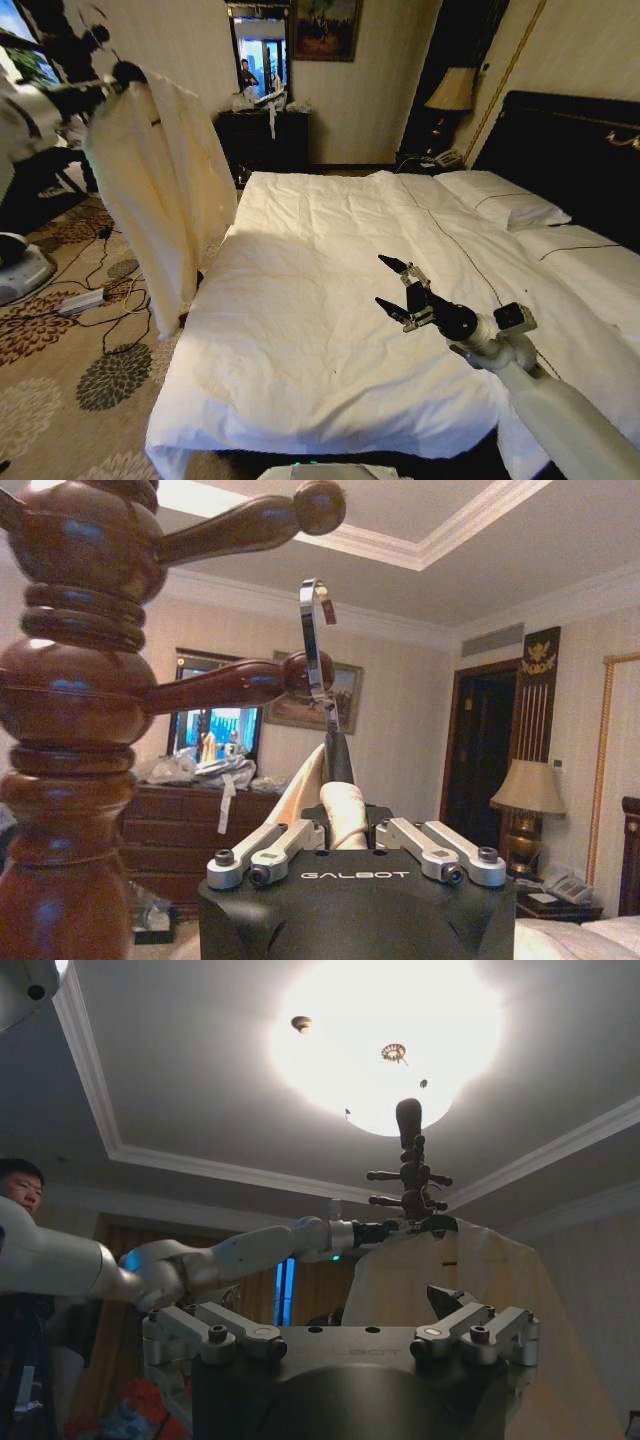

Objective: Pick up the clothes from the bed and hang them on the clothes hanger.

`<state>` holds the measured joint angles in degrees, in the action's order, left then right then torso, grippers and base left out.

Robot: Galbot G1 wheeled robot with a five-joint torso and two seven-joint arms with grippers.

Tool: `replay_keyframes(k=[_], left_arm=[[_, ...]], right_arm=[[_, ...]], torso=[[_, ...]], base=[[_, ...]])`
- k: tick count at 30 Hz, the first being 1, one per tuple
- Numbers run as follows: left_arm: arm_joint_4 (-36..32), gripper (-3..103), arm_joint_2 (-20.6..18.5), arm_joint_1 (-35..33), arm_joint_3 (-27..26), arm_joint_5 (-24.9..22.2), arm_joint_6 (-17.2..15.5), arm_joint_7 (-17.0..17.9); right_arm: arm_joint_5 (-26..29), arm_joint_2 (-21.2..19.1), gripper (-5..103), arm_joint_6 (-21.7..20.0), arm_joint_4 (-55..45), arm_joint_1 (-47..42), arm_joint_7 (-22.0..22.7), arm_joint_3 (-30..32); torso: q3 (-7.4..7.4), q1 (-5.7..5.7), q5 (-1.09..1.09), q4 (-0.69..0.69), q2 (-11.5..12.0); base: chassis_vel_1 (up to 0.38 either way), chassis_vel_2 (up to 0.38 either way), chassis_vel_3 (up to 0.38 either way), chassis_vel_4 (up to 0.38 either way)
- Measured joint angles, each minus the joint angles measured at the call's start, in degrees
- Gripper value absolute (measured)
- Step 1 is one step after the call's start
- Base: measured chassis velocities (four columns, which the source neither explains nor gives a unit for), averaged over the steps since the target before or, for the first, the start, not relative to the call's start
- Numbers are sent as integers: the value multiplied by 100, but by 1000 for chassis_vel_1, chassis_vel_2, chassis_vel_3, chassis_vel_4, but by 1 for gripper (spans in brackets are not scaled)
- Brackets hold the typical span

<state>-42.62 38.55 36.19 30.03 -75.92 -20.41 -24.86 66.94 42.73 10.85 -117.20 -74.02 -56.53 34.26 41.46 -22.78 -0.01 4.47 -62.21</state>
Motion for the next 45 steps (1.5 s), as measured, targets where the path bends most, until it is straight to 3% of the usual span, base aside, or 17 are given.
replay_keyframes(k=[4,9,15,29,36,42,45], left_arm=[[127,15,69,38,-1,17,-76,48],[380,15,110,39,-22,88,-157,127],[410,15,74,10,-42,110,-191,182],[1056,15,283,19,-43,664,-338,-486],[928,15,247,-101,-123,733,-288,-524],[583,13,76,-263,-237,632,-94,-307],[314,21,-89,-324,-296,513,-4,-142]], right_arm=[[2,-46,100,52,31,-49,-54,62],[18,-83,100,72,37,-47,-71,89],[9,-90,100,71,26,-26,-68,64],[-61,-25,100,68,-30,-159,-53,106],[-93,-2,100,80,-49,-234,-52,137],[-98,23,100,85,-35,-192,-36,102],[-132,60,100,85,-17,-184,-28,51]], torso=[[0,1,3,2,0],[-1,2,-1,-5,0],[-1,2,2,1,0],[-1,1,0,-2,0],[-1,1,2,0,0],[-1,1,-1,1,0],[-1,1,3,1,0]], base=[[0,0,0,0],[0,0,0,0],[0,0,0,0],[0,0,0,0],[0,0,0,0],[0,0,0,0],[0,0,0,0]])
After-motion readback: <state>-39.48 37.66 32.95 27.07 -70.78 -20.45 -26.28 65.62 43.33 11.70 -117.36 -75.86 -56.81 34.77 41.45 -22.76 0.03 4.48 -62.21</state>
